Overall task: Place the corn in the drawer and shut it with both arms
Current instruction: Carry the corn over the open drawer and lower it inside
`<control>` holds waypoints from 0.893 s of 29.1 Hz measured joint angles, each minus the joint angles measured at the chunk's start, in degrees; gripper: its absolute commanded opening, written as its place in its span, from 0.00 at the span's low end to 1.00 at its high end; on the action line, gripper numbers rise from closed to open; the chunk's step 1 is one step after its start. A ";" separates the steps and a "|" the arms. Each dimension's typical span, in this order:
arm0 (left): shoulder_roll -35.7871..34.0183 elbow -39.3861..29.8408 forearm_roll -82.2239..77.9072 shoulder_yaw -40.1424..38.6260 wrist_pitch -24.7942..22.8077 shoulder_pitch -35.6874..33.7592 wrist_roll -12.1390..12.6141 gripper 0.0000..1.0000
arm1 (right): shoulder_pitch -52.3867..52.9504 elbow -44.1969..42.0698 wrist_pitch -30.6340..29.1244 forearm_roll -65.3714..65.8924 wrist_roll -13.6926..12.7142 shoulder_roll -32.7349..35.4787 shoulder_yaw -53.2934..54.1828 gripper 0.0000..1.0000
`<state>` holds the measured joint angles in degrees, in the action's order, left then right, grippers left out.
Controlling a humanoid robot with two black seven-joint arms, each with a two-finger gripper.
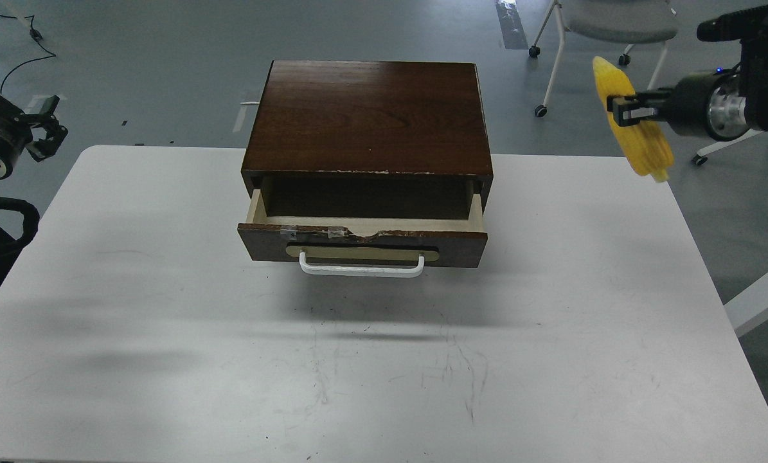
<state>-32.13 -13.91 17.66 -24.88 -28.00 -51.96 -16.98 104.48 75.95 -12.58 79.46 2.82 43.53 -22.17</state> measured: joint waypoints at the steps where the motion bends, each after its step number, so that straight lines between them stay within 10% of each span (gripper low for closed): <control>1: 0.07 0.02 0.00 -0.06 0.00 0.00 0.00 0.98 | 1.38 0.41 0.00 0.31 -0.01 -1.61 0.00 0.01; 16: 1.82 0.08 0.09 -0.73 0.00 0.27 -1.60 0.98 | 4.77 4.24 0.43 21.13 0.91 -27.68 -0.24 0.01; 26: 1.00 0.39 0.09 -0.69 0.00 0.29 -1.74 0.98 | 2.37 4.21 0.38 25.09 1.40 -32.58 -2.02 0.11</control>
<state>-31.14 -13.52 17.76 -25.57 -28.00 -51.68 -18.72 106.85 80.16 -12.20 104.55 4.21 10.95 -24.19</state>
